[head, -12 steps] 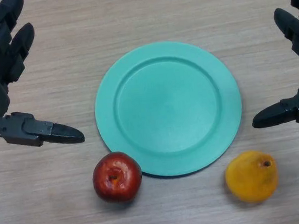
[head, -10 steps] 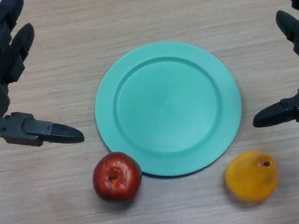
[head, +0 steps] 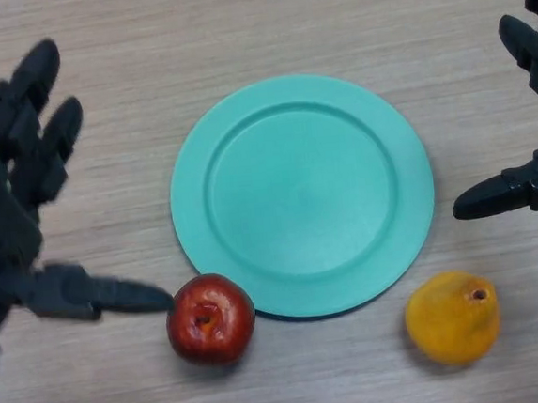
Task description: Pick up the red apple and place it on the plate
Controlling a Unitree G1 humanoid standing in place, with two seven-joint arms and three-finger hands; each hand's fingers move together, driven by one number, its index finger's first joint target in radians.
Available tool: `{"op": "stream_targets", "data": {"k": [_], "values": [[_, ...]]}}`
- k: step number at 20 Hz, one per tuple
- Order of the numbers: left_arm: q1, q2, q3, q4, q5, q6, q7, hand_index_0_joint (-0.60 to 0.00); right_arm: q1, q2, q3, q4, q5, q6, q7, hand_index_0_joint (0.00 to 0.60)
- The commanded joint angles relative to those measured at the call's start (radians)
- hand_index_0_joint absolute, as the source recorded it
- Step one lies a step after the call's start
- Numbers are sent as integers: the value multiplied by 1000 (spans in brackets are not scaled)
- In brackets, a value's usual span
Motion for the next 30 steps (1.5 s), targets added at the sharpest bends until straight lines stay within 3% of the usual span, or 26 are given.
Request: {"op": "stream_targets", "data": {"k": [1, 2, 4, 7, 10, 12, 15, 17, 21, 24, 26, 29, 30], "values": [[39, -11, 24, -69, 27, -217, 33, 0, -48, -42, -47, -49, -3, -152, -19, 0], [89, -42, -10, -47, 74, -331, 44, 0, -53, -36, -36, -46, -11, -153, -25, 0], [161, -60, -68, 16, 124, -488, 78, 0, -57, -26, -23, -45, -17, -151, -30, 0], [209, -65, -131, 118, 215, -634, 111, 0, -61, -8, -9, -34, -2, -149, -37, 0], [249, -66, -218, 330, 397, -864, 243, 0, -64, -2, -4, -25, 10, -151, -50, 0], [252, -64, -242, 438, 447, -942, 290, 0, -63, -2, -4, -22, 11, -160, -53, 0], [221, -45, -255, 550, 446, -993, 258, 0, -65, -8, -12, -35, 21, -145, -53, 0], [175, -48, -258, 617, 427, -968, 248, 0, -62, -11, -14, -36, 19, -153, -53, 0], [111, -40, -264, 647, 324, -877, 143, 0, -57, -16, -24, -41, 27, -157, -50, 0], [96, -42, -261, 652, 332, -858, 135, -399, -52, -17, -26, -45, 31, -154, -48, 0], [82, -36, -248, 647, 375, -795, 142, -600, -40, -19, -35, -53, 36, -154, -41, 0], [97, -25, -220, 569, 348, -713, 113, -600, -40, -23, -34, -49, 33, -154, -47, 0], [120, -15, -194, 486, 304, -682, 63, -600, -36, -20, -33, -52, 30, -152, -46, 0]]}}
